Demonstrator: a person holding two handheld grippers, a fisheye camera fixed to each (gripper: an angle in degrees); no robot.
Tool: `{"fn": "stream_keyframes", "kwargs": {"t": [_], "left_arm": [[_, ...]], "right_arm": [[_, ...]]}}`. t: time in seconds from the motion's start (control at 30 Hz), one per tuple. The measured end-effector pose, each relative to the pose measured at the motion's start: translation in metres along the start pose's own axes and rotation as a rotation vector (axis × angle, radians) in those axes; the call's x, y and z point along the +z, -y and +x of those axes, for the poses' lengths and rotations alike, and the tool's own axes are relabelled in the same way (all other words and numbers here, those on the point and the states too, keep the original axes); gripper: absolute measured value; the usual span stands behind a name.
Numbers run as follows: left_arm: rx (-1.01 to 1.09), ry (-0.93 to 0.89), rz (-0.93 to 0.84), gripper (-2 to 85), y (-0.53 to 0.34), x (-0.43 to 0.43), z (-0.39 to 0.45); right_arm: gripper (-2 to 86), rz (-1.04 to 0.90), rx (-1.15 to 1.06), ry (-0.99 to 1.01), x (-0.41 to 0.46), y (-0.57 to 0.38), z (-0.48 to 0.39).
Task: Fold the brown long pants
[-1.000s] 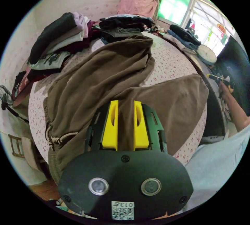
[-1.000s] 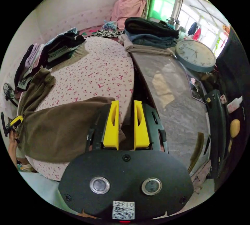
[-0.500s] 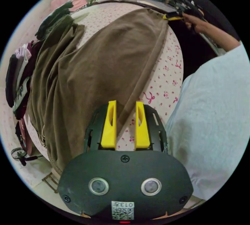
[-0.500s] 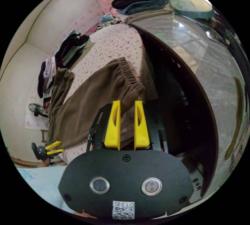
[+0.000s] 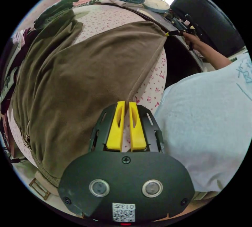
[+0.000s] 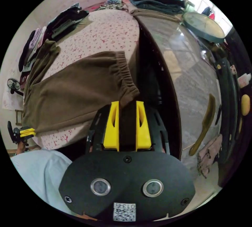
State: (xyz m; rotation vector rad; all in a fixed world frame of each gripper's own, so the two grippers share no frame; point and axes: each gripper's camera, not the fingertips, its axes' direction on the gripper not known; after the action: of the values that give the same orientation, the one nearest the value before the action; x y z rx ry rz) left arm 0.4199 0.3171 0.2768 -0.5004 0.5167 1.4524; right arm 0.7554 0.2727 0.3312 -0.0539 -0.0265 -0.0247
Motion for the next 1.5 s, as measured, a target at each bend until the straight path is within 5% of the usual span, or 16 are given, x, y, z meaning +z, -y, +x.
{"fn": "stream_keyframes", "kwargs": {"t": [0.23, 0.5, 0.73, 0.83, 1.07, 1.33, 1.4, 1.5], "left_arm": [[-0.194, 0.071, 0.191, 1.3, -0.028, -0.032, -0.059], [-0.097, 0.079, 0.161, 0.2, 0.032, 0.015, -0.077], [-0.172, 0.164, 0.058, -0.2, 0.008, 0.024, -0.117], [-0.205, 0.153, 0.149, -0.3, -0.002, 0.008, -0.126], [0.024, 0.075, 0.107, -0.3, 0.041, 0.029, -0.108], [-0.133, 0.146, 0.148, -0.4, -0.001, -0.002, -0.150], [-0.097, 0.128, 0.206, -0.3, -0.001, -0.013, -0.147], [-0.126, 0.247, 0.063, -0.3, 0.007, 0.000, -0.155]], "right_arm": [[4.1, 0.256, -0.244, -0.017, -0.046, 0.024, -0.076], [0.5, 0.103, -0.851, 0.321, 0.011, 0.064, -0.296], [0.0, -0.035, -0.745, 0.205, 0.046, 0.116, -0.290], [0.1, 0.007, -0.653, 0.151, 0.038, 0.133, -0.272], [0.0, -0.021, -0.988, 0.464, 0.041, 0.136, -0.368], [0.1, 0.024, -0.703, 0.190, 0.045, 0.198, -0.335], [0.1, 0.045, -0.740, 0.352, 0.038, 0.204, -0.347], [0.0, 0.003, -0.920, 0.306, 0.049, 0.195, -0.394]]}}
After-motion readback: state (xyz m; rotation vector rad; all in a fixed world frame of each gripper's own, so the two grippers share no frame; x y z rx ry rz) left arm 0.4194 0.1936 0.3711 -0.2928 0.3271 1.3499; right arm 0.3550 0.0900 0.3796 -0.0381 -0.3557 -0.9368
